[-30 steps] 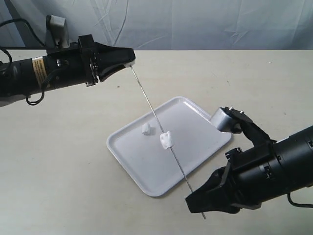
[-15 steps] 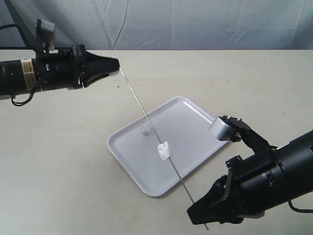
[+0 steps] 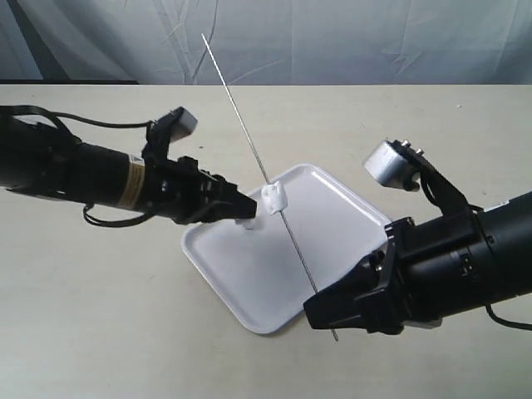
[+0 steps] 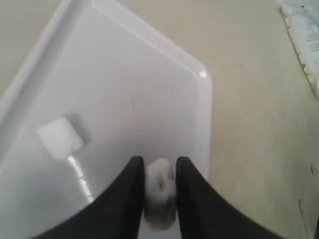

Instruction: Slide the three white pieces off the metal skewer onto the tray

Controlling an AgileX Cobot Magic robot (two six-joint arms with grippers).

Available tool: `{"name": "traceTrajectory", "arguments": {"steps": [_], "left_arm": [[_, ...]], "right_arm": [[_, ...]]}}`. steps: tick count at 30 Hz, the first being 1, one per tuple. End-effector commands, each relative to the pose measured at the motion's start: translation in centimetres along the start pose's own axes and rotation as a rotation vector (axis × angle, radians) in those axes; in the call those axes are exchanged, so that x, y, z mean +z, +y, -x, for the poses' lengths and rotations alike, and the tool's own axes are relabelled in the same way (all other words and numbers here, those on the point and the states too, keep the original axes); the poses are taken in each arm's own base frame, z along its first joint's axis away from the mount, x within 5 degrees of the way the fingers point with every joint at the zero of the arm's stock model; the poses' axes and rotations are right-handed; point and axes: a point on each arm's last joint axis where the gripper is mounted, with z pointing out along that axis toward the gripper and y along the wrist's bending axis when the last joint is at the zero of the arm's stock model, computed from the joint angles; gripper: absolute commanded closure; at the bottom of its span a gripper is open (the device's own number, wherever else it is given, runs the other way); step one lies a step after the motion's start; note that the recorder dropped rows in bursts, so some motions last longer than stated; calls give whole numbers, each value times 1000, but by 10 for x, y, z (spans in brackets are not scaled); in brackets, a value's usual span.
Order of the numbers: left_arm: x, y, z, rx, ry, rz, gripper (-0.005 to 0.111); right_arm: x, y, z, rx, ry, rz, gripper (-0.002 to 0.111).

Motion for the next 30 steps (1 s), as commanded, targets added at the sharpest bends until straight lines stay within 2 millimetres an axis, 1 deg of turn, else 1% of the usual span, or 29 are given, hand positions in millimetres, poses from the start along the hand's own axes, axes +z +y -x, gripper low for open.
{"name": "traceTrajectory", "arguments": {"steps": [1,5,9,11,15,19,21,22,27,30], "left_arm": [[27,7,-16,-55,51,8,76],[35,15,-21,-103,41,-11,75],[33,10,-14,-94,3,-84,75],[24,5,-3,-89,-37,-156,75],[-8,4,17,-93,-135,-259,75],[-39,2,27,-113,-175,-386,75],[-45,5,29,-135,-183,-379,75],[-48,3,29,-157,-172,-381,75],[-55,-8,31,-151,-150,-387,75],[-58,-17,33,-145,-153,-399,75]], "right_arm": [[-3,2,2,-11,-18,-5,109],[-3,2,2,-9,-16,-3,109],[-3,2,2,-13,-17,-10,109],[-3,1,2,-15,-18,-14,109],[-3,0,3,-15,-29,-34,109],[-4,-3,6,-8,-65,-66,109],[-4,-6,9,-2,-96,-97,109],[-4,-8,10,-1,-112,-121,109],[-6,-25,21,43,-217,-281,109],[-2,-28,25,64,-206,-272,109]]}}
